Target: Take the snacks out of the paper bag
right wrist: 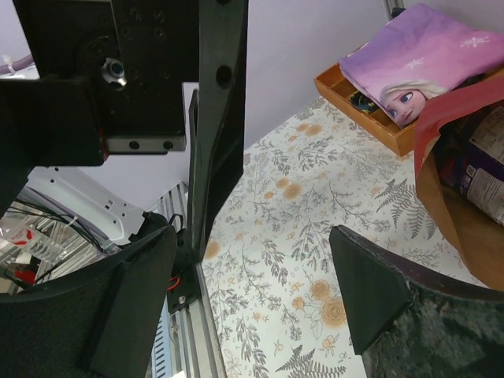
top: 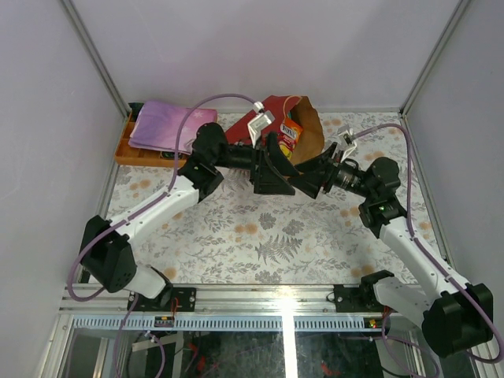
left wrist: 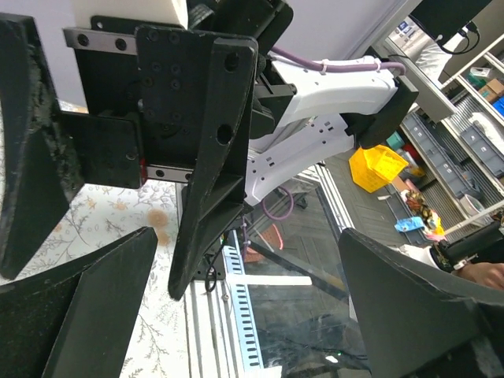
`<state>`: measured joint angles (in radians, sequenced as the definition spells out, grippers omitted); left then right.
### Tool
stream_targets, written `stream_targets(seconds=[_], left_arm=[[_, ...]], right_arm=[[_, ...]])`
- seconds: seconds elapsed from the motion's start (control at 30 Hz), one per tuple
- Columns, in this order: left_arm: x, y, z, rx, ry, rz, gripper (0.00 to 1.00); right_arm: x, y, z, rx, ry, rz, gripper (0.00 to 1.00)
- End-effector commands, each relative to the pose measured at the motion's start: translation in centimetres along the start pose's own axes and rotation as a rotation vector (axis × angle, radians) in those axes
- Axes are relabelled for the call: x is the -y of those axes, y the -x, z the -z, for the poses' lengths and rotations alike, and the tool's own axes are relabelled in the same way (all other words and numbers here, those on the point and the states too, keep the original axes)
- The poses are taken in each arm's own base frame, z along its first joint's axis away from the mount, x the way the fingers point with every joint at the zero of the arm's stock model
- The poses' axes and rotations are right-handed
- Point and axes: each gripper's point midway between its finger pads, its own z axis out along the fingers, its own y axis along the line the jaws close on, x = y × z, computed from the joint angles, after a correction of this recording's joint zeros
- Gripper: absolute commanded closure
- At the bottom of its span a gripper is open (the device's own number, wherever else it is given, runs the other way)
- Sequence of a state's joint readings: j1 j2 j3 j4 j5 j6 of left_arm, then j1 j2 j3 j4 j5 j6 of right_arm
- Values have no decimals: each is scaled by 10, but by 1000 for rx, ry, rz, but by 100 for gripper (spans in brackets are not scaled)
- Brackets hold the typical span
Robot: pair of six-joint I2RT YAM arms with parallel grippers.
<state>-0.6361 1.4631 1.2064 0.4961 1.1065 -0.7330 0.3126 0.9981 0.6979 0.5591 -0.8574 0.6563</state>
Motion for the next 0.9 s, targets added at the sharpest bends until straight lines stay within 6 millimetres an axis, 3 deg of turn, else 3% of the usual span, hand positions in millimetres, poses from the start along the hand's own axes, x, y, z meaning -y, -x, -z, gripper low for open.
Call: stream_targets(seconds=[0.0,0.2,0.57,0.87], left_arm=[[1,1,-14,-1,-26,6,0],[14,7,-16,21,-70,21,0],[56,16,-4,51,-122,-13,0],[55,3,5,34,-48,-17,0]], right_arm=[[-15,21,-7,44,65,74,14],[-10,18,-10,38,58,70,15],[6,10,-9,22,-8,94,14],[9,19,-6,54,-57,139,11]])
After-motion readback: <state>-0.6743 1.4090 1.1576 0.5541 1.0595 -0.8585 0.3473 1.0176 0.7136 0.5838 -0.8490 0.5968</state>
